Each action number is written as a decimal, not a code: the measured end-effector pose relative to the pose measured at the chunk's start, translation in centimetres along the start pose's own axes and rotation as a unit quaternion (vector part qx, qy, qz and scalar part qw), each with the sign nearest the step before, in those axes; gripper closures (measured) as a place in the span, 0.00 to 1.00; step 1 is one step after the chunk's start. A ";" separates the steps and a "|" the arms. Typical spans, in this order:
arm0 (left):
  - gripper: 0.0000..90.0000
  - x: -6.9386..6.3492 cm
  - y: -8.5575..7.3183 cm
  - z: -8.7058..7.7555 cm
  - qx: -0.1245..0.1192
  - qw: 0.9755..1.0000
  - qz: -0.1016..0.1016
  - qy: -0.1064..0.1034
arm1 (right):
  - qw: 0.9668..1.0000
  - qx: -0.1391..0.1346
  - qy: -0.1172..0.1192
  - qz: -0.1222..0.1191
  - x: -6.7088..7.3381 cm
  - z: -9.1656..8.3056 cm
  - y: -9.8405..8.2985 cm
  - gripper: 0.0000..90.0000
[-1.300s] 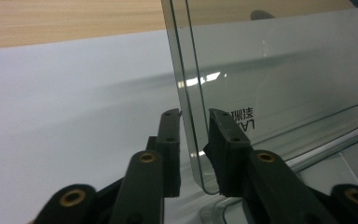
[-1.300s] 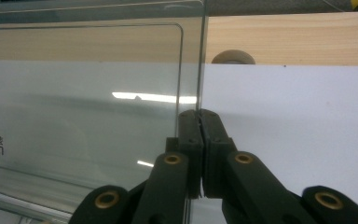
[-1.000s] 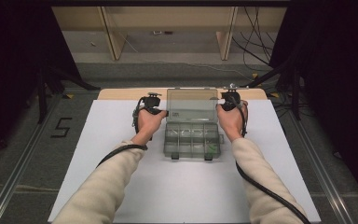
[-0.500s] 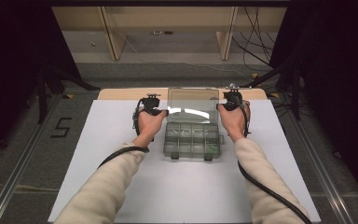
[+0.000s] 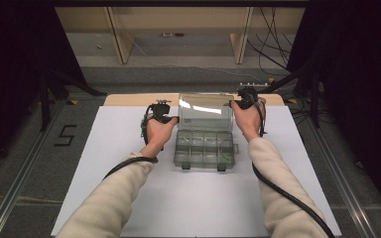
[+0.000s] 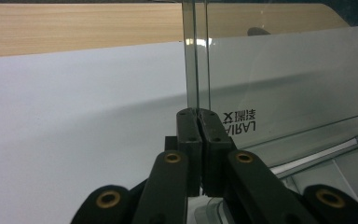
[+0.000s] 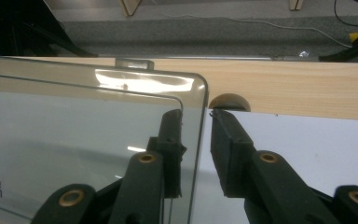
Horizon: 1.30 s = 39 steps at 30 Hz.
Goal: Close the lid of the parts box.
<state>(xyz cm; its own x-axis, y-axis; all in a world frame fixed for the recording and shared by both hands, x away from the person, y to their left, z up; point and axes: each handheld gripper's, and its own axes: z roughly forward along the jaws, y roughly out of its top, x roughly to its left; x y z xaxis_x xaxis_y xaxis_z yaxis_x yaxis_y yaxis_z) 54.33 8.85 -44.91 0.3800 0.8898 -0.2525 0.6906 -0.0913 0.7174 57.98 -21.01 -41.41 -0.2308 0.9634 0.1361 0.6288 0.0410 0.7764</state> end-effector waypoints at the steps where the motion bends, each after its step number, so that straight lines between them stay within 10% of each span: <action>1: 0.98 0.0 0.0 0.0 0.001 1.000 0.002 0.001 | 1.000 0.010 -0.001 0.022 0.3 -0.1 0.0 0.87; 10: 0.97 0.1 0.0 0.1 0.008 1.000 0.013 -0.001 | 0.999 0.027 -0.019 0.041 0.7 -0.2 0.5 0.98; 18: 0.86 -0.4 0.5 0.0 0.004 0.997 0.079 0.011 | 0.998 0.024 -0.010 0.058 1.1 -1.1 0.5 0.98; 22: 0.82 -0.7 1.6 -0.7 -0.027 0.997 0.076 0.011 | 1.000 -0.004 -0.008 0.011 0.6 -1.2 0.3 0.98; 23: 0.82 -0.8 1.9 -0.9 -0.031 0.996 0.079 0.013 | 0.998 0.016 -0.010 0.056 1.3 -1.7 0.4 0.98; 24: 0.81 -1.0 2.2 -1.0 -0.044 0.996 0.074 0.015 | 1.000 -0.008 -0.009 0.008 0.7 -1.6 0.3 0.98; 36: 0.83 -1.0 4.8 -2.8 -0.057 0.993 0.098 0.026 | 1.000 -0.026 0.004 -0.008 0.9 -3.1 -0.1 0.98; 39: 0.85 -1.0 4.8 -2.5 -0.069 0.994 0.076 0.021 | 1.000 -0.024 0.005 0.005 1.1 -3.4 -0.1 0.98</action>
<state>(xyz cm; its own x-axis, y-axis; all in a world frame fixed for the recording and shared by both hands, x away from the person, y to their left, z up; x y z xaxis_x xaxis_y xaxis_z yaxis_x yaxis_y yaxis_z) 55.75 8.66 -39.54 0.4460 0.8883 -0.1097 0.5347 -0.1662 0.8285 55.10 -20.84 -39.24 -0.2328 0.9608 0.1505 0.5954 0.0185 0.8032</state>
